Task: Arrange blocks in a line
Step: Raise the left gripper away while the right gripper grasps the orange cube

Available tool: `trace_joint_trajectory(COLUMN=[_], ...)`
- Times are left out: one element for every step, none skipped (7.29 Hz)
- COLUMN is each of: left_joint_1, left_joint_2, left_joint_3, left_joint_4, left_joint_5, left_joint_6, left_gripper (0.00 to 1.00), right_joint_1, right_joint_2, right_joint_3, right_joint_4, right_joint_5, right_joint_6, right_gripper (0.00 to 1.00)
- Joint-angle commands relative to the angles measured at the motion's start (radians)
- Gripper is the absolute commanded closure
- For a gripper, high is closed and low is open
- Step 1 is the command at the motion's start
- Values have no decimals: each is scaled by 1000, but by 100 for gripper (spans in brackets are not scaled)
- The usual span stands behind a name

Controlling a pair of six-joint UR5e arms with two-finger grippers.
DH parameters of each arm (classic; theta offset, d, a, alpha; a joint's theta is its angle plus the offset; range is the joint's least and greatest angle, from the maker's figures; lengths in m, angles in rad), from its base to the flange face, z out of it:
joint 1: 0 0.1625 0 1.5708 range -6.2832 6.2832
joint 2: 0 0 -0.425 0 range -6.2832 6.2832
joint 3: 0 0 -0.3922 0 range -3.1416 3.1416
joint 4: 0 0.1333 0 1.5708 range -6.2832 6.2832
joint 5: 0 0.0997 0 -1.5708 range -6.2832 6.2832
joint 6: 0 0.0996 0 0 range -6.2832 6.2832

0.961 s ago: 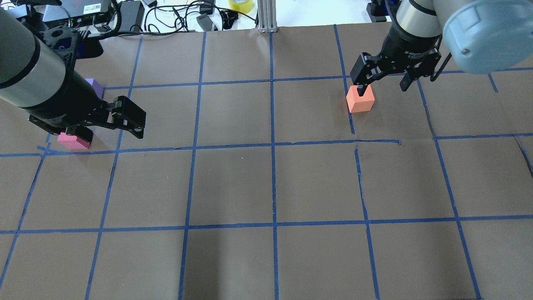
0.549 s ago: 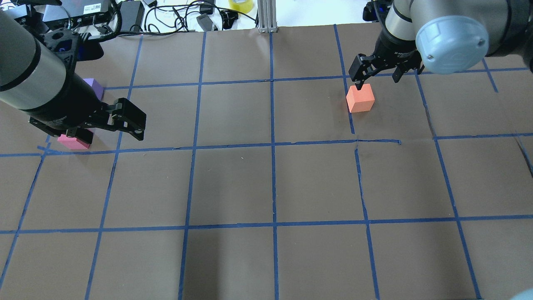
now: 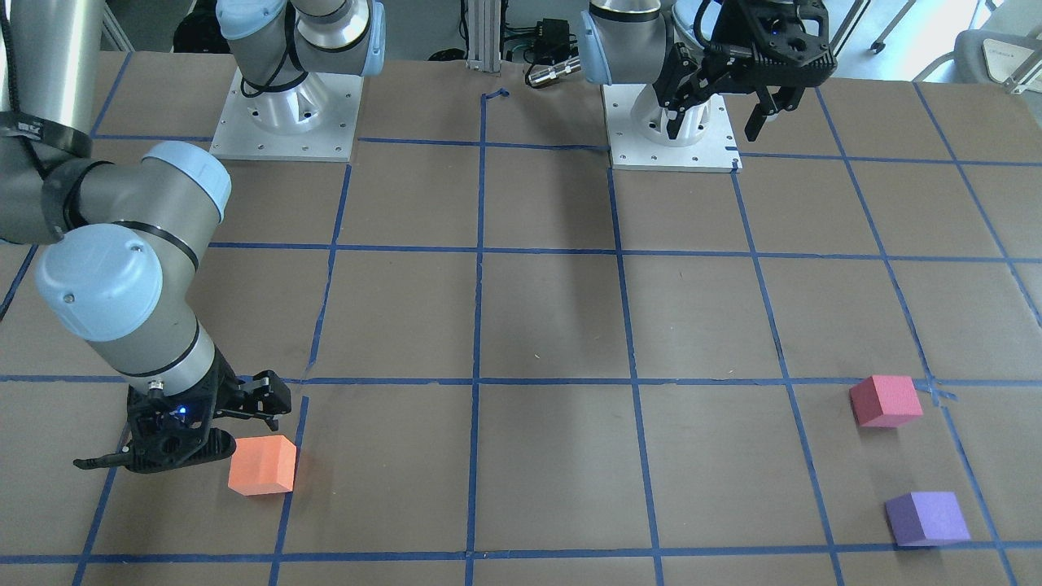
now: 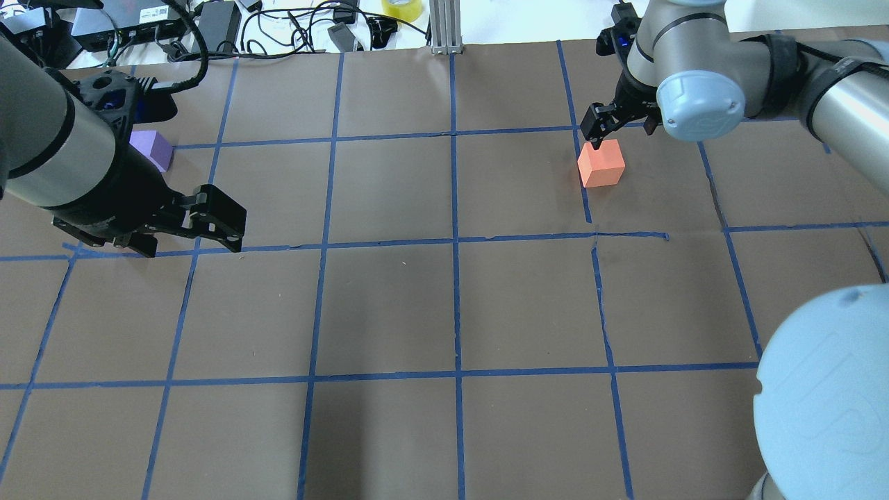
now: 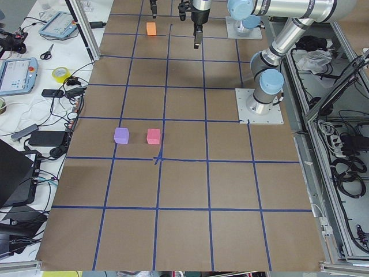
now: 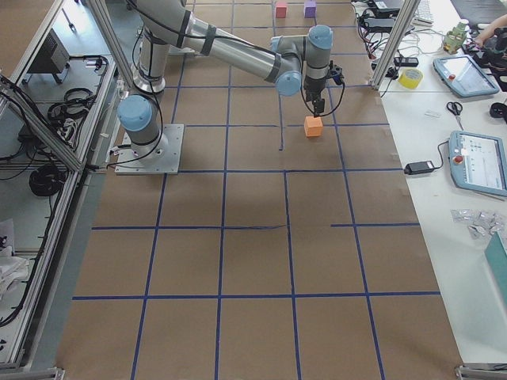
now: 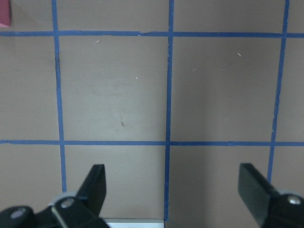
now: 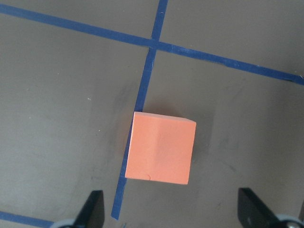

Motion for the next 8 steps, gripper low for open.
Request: trace_joint_trajectory(left_joint_1=[0, 0, -2, -2, 0, -2, 0, 0], left_joint_2=[30, 41, 50, 61, 70, 81, 84, 90], left_joint_3=[-33, -46, -60, -73, -89, -101, -106, -112], left_joint_4=[-2, -4, -4, -2, -4, -4, -4, -4], left_joint_5=[4, 5, 5, 5, 5, 5, 5, 5], left_joint_6=[2, 0, 0, 0, -1, -1, 2, 2], left_gripper=[0, 0, 0, 0, 0, 0, 0, 0], right_joint_1=[1, 0, -1, -1, -1, -1, -1, -1], right_joint_2=[38, 58, 90, 118, 127, 136, 144, 144], right_joint_3=[-4, -13, -14, -14, -14, -13, -14, -13], right_joint_4=[-50, -52, -103, -159, -165, -165, -165, -164], right_joint_5=[-1, -3, -6, -3, -3, 0, 11, 11], right_joint_6=[3, 6, 5, 12, 14, 15, 17, 17], right_gripper=[0, 0, 0, 0, 0, 0, 0, 0])
